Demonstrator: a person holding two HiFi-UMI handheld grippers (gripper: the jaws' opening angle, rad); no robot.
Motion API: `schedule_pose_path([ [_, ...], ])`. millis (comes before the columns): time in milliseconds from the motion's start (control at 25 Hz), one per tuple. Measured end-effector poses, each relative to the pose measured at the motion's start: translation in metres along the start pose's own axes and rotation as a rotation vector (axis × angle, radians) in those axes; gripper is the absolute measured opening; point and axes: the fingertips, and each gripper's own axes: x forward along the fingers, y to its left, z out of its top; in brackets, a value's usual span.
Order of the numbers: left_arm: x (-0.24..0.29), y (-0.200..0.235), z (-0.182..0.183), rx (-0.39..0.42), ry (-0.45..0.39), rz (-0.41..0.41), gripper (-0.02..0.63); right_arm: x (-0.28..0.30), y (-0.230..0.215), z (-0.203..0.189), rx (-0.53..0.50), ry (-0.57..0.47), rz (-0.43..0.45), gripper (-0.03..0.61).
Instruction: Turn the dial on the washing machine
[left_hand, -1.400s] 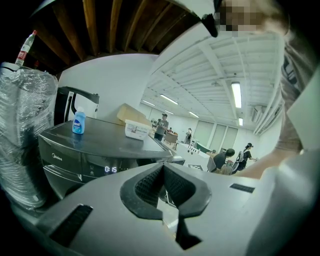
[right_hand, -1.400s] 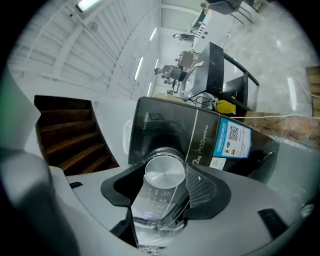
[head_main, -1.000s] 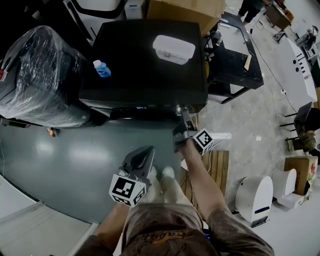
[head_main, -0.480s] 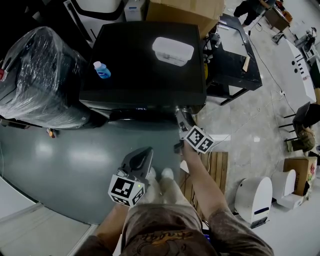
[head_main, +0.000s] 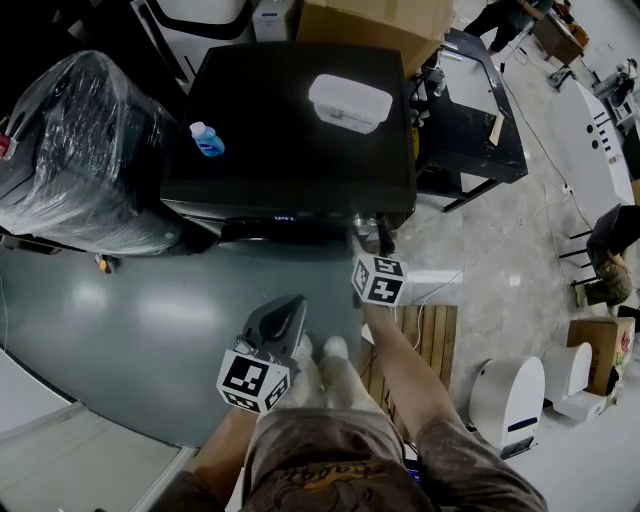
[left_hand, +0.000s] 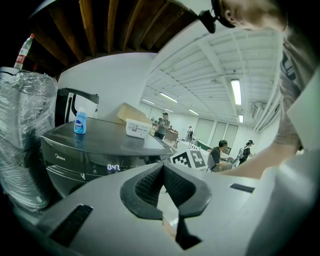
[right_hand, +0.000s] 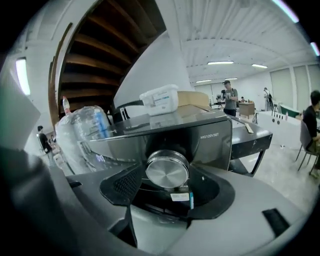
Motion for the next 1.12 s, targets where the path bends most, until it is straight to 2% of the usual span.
schedule_pose_path([
  [120,0.000,0.001,0.000,-0.001,0.001,0.003,-0.008,0.002,-0.001,-0.001,-0.040,0.020,-0.025,0.264],
  [320,0.001,0.001,0.001,-0.002,0.001,0.006,-0.008,0.002,-0.004,-0.002,-0.006,0.024,-0.019,0.262],
  [480,0.002,0.000,0.001,-0.004,-0.002,0.006,-0.008,0.002,-0.005,-0.002,0.092,0.005,0.012,0.262],
  [760,0.002,-0.001,0.000,-0.006,-0.001,0.001,-0.008,0.003,-0.008,-0.004,0.337,-0.026,0.091,0.262],
  [1120,0.002,-0.004,-0.002,-0.002,0.003,-0.008,-0.008,0.001,-0.011,-0.001,0.506,-0.070,0.140,0.262],
])
